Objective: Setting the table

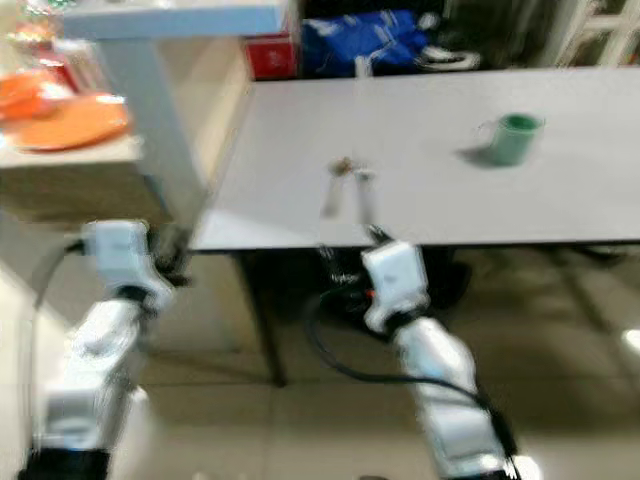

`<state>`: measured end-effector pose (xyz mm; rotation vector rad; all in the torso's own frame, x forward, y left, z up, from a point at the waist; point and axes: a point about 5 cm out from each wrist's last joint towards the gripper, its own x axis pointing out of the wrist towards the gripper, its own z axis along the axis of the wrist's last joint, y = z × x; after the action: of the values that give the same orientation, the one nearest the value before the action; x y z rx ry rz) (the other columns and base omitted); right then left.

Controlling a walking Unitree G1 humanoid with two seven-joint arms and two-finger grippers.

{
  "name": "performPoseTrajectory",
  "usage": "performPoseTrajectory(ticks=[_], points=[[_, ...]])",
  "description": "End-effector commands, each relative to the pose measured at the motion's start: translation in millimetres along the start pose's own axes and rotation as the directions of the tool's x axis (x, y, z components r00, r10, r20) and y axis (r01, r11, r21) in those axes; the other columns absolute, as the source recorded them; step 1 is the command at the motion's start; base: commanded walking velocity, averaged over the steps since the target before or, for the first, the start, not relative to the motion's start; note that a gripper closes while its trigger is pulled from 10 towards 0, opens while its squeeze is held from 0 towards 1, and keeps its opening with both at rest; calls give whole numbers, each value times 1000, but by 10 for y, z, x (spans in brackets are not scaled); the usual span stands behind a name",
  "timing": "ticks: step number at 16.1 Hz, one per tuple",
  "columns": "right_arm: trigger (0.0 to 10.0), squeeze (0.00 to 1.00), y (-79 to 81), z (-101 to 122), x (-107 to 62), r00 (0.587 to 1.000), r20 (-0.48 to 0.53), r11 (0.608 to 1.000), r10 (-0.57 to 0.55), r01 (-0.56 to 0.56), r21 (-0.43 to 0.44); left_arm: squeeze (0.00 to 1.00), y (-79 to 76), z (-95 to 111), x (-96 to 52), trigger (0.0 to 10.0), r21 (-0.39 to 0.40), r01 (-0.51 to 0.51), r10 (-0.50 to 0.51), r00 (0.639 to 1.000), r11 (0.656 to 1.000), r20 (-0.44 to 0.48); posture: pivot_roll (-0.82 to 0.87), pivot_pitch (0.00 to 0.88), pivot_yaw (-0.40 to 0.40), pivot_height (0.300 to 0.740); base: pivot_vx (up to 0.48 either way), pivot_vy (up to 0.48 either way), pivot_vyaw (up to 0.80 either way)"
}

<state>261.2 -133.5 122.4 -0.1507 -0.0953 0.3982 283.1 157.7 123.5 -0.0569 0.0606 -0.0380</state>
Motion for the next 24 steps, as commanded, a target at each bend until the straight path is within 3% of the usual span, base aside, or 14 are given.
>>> performPoseTrajectory(ticks=[1,6,10,13,14,20,22,24], points=[[10000,0,56,63,44,999,31,1000,15,-16,9,0,82,39,26,10000,15,-31,31,999,999,7,-169,0,82,740,0,480,0],[10000,0,55,69,15,999,32,1000,21,-22,15,0,34,67,75,10000,-37,25,-24,1000,999,14,-175,0,76,740,0,480,0],[10000,0,56,62,0,999,32,999,27,-27,19,0,20,63,69,10000,-29,19,-19,1000,999,14,-169,0,76,740,0,480,0],[10000,0,81,42,-7,999,27,999,35,-36,23,0,44,33,70,10000,23,-2,2,1000,1000,2,-165,0,75,740,0,480,0],[10000,0,86,37,-7,999,24,999,41,-42,22,0,65,26,70,10000,56,-22,22,1000,998,7,-163,0,75,740,0,0,0],[10000,0,44,49,-11,999,41,1000,22,-21,-16,0,40,78,77,10000,42,-12,10,999,999,40,-164,0,70,740,294,0,0],[10000,0,-84,53,58,997,39,992,-72,75,-100,0,10,136,74,10000,38,4,-7,997,999,74,-158,0,69,740,450,0,0],[10000,0,-102,26,98,995,28,989,-97,100,-108,0,-9,196,87,10000,44,14,-18,995,999,98,-151,0,70,740,450,0,0]])
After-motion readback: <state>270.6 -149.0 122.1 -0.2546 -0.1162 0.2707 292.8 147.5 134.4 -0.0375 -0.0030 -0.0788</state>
